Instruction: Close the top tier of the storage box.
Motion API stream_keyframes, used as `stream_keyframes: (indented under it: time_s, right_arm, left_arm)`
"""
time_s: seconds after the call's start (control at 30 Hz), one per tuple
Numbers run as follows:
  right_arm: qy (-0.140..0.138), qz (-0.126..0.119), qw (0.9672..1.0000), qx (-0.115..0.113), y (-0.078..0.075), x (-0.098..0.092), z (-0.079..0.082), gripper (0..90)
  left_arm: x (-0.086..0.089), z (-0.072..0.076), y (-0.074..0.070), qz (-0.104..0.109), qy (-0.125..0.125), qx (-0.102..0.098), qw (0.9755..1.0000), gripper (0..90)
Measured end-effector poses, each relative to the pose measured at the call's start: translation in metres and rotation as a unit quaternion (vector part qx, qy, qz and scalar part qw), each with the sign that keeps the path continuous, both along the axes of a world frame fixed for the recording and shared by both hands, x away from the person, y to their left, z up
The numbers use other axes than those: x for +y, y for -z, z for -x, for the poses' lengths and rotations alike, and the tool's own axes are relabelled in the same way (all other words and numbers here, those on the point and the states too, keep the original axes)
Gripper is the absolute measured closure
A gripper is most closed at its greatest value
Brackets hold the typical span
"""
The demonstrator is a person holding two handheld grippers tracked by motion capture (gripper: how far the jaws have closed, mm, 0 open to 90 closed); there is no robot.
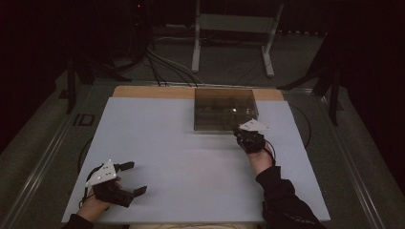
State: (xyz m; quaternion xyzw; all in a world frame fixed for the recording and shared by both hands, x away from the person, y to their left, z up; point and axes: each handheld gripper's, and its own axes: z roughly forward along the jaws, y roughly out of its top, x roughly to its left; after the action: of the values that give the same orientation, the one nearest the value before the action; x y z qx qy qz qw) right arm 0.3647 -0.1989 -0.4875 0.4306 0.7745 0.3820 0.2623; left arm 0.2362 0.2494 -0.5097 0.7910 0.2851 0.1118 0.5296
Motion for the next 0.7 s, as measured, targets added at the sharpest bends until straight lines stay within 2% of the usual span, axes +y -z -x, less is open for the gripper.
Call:
stream_keyframes:
  time_s: [0.7]
  right_arm:
    - [0.004,0.003,1.0000,-0.005,-0.0018,0.0005,-0.0069,90.0]
  left_arm:
    - [-0.0001,-0.0001,0.0002,-0.001,0.001,0.001,1.0000,0.0]
